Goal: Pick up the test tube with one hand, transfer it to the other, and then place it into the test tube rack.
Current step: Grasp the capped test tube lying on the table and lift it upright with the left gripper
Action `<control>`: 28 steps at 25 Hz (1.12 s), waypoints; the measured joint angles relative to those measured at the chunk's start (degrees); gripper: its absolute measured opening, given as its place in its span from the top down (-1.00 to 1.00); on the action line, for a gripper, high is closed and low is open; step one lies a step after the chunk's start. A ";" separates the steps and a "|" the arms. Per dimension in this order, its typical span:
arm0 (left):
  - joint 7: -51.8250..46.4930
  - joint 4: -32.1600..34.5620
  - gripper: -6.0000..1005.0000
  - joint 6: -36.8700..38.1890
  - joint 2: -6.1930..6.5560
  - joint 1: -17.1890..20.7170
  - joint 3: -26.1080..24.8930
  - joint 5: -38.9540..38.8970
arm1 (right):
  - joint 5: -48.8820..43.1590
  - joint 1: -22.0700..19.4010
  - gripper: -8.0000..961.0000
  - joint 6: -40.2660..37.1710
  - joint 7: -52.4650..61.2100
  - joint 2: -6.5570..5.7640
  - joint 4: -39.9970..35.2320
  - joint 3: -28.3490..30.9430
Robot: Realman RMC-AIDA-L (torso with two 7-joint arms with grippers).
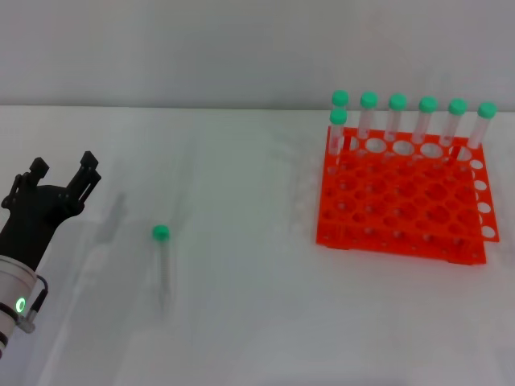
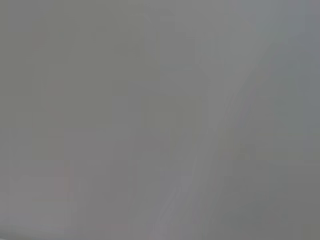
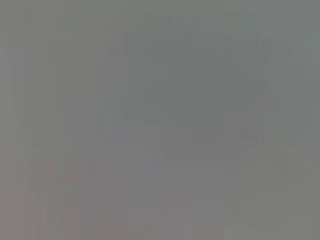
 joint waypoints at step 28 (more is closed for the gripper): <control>-57.25 -25.05 -0.74 2.18 8.17 -11.23 13.70 12.58 | 1.17 1.56 -0.82 9.79 0.15 0.06 -2.48 2.30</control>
